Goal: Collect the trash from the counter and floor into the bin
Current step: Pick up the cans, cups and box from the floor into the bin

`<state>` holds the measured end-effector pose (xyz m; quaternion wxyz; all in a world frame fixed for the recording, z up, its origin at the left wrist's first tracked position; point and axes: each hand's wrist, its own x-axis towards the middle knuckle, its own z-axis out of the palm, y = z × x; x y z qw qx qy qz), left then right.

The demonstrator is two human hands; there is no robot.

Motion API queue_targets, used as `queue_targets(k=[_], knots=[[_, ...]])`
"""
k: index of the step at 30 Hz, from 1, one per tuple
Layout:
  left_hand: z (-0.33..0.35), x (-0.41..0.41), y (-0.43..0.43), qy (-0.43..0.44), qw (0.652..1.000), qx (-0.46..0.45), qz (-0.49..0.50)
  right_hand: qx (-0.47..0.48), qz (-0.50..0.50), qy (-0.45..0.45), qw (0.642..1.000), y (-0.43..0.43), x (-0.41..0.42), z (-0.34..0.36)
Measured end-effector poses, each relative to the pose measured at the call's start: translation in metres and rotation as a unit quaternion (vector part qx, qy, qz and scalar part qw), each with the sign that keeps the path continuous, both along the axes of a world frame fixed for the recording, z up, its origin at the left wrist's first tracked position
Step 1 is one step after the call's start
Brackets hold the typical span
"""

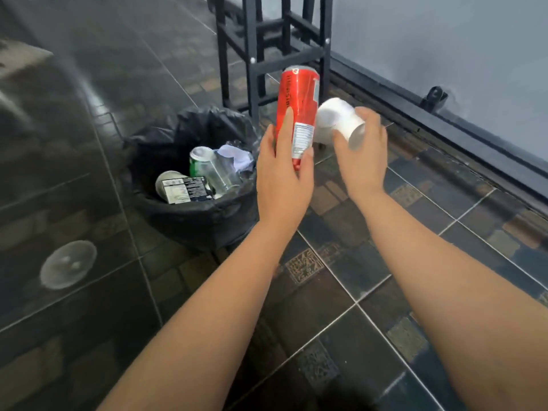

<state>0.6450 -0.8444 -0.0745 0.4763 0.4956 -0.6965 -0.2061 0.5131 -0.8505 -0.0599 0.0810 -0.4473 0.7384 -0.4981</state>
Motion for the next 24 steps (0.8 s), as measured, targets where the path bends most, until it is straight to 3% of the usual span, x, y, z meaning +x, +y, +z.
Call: queue_targets(k=[4, 10, 17, 21, 24], knots=[[0.008, 0.049, -0.018, -0.028, 0.996, 0.004, 0.088, -0.046, 0.045, -0.03, 0.998, -0.022, 0.043, 0.015], [-0.003, 0.12, -0.033, -0.106, 0.969, 0.066, 0.215, -0.037, 0.155, -0.014, 0.987, -0.047, 0.099, 0.007], [-0.015, 0.162, -0.05, -0.178, 0.939, 0.13, 0.264, 0.007, 0.213, 0.015, 0.977, -0.071, 0.137, -0.012], [-0.017, 0.174, -0.061, -0.218, 0.929, 0.155, 0.256, 0.039, 0.205, 0.109, 0.972, -0.088, 0.156, -0.02], [-0.019, 0.18, -0.066, -0.24, 0.931, 0.164, 0.221, 0.142, 0.2, 0.239, 0.94, -0.097, 0.16, -0.033]])
